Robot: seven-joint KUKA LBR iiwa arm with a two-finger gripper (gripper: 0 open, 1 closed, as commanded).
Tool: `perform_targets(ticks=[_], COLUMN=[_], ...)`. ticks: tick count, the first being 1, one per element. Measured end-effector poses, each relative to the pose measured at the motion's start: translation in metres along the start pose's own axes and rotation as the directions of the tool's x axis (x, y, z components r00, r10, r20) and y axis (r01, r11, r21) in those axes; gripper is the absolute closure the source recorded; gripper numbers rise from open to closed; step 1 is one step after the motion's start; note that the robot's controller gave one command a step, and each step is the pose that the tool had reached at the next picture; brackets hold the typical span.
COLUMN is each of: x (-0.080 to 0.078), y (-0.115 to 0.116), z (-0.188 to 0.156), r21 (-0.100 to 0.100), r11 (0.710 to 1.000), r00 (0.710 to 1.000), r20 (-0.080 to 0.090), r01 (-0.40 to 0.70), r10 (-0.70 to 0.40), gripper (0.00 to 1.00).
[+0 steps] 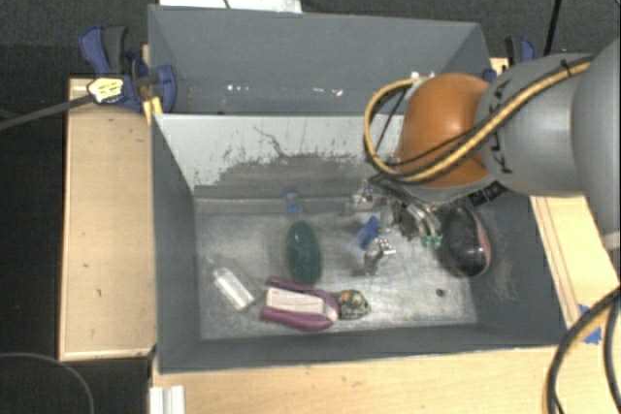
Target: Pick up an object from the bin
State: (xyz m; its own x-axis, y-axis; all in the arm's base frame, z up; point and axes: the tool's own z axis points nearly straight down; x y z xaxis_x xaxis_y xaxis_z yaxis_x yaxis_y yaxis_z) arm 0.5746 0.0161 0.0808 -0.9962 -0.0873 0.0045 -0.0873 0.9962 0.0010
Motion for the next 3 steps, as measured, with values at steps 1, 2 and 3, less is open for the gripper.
perform_targets(ticks=[1, 2, 3], x=[-0.010, -0.012, 0.008], y=[-0.034, -0.035, -0.025], z=[0.008, 0.005, -0.127], r21=[-0.001, 0.002, 0.006], r11=[1.000, 1.000, 0.952], r00=[1.000, 1.000, 0.952], r20=[0.014, 0.020, 0.013], r01=[0.006, 0.008, 0.305], r10=[-0.006, -0.008, -0.305], gripper=[0.00, 1.00, 1.00])
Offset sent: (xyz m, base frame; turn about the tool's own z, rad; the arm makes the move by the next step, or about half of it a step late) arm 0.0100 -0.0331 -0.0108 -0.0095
